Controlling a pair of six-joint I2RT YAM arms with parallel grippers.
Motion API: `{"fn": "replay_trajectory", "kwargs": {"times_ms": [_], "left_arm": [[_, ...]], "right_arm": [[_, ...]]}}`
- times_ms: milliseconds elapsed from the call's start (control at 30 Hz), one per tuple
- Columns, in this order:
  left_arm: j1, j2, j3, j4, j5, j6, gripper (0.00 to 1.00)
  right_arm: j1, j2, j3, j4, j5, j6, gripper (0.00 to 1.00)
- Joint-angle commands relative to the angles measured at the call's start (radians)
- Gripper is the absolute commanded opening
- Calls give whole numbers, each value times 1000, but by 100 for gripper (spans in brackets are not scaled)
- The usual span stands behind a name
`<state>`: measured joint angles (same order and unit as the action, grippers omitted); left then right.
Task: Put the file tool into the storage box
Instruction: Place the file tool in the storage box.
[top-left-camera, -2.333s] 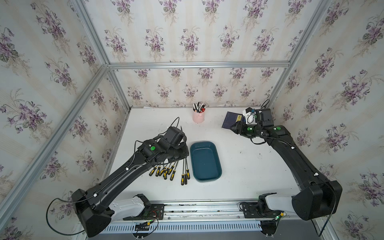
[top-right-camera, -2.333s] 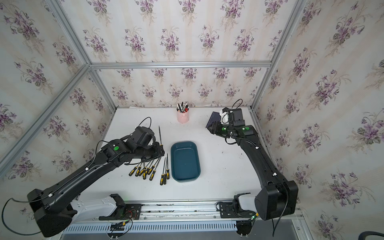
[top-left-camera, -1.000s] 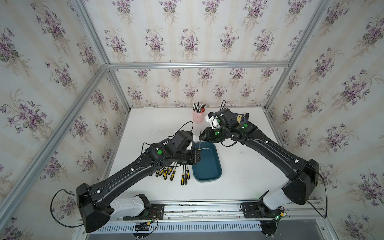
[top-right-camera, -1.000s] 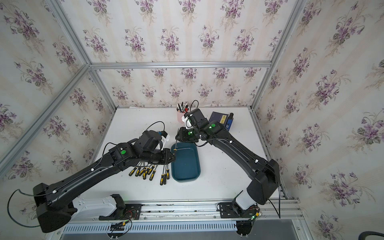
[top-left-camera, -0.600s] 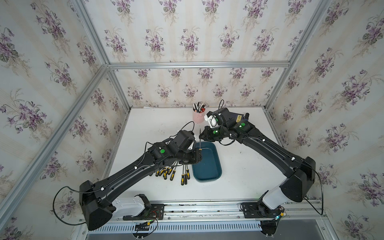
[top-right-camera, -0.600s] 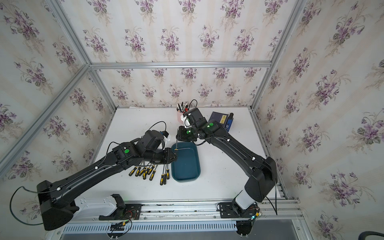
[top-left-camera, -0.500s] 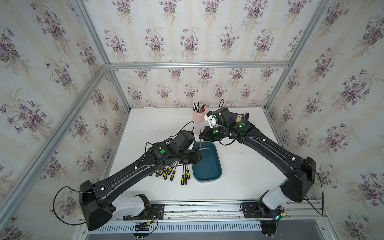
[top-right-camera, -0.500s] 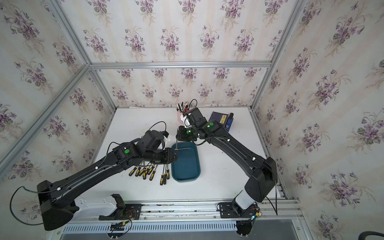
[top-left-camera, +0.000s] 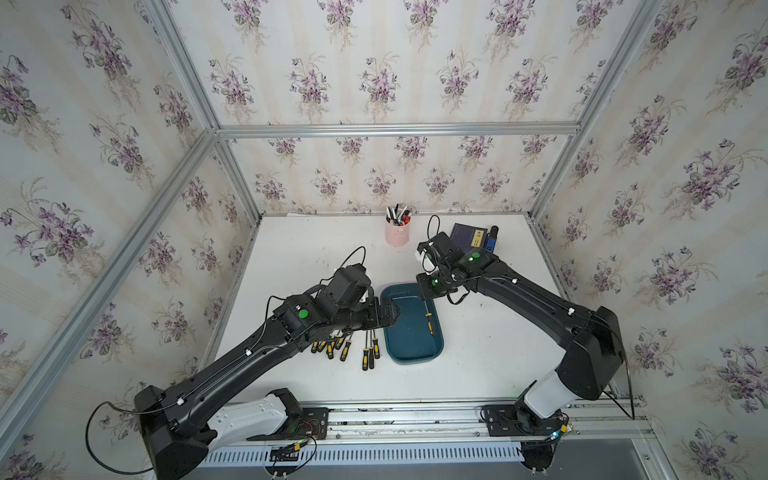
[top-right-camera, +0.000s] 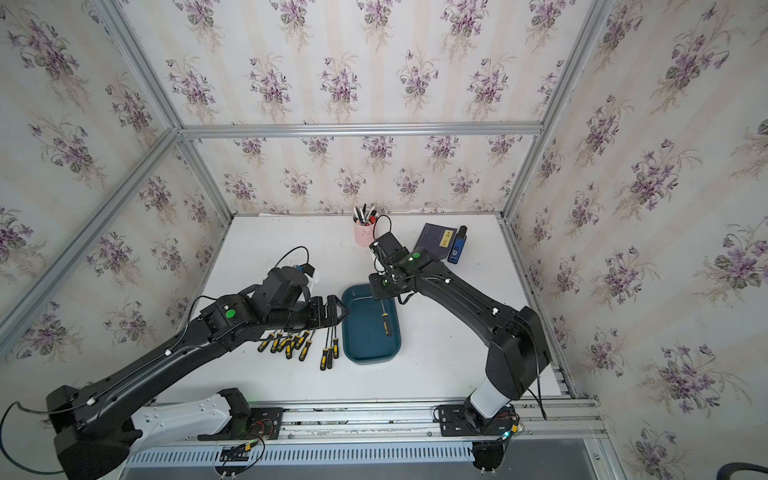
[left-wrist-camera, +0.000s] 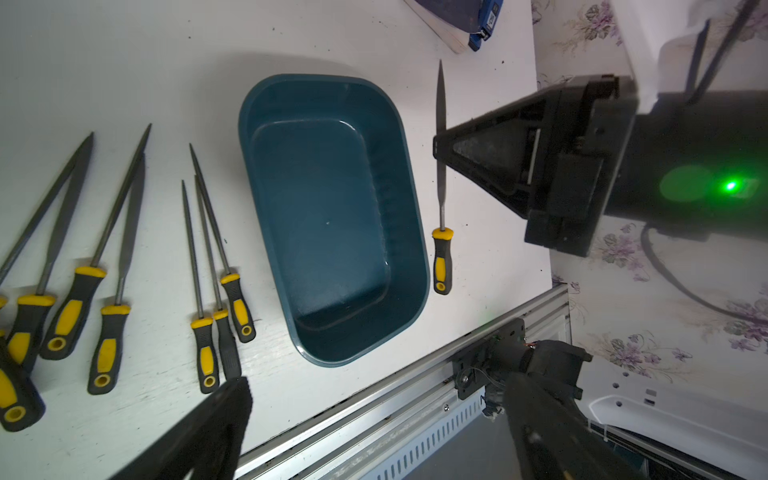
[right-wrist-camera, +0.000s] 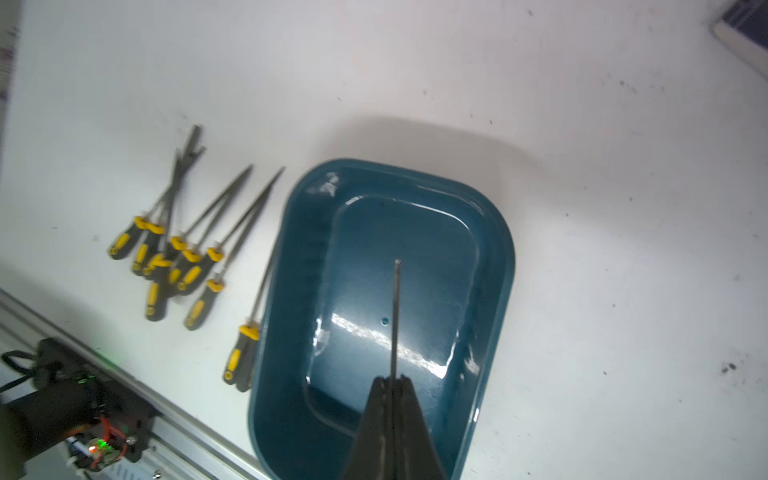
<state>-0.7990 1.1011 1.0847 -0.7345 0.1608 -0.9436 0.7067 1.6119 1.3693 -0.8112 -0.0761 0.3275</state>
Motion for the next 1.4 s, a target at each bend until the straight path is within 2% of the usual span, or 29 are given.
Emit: {"fn": "replay_trajectory", "kwargs": {"times_ms": [0, 600, 1367], "left_arm": [[7, -13, -25, -13, -56, -32, 99], [30, -9, -80, -17, -61, -41, 99], [95, -53, -165, -11, -27, -35, 99]], "right_arm": [[1, 2, -49, 25, 60, -22, 0], [2, 66, -136, 127, 35, 76, 0], [4, 135, -230, 213, 67, 114, 0]]}}
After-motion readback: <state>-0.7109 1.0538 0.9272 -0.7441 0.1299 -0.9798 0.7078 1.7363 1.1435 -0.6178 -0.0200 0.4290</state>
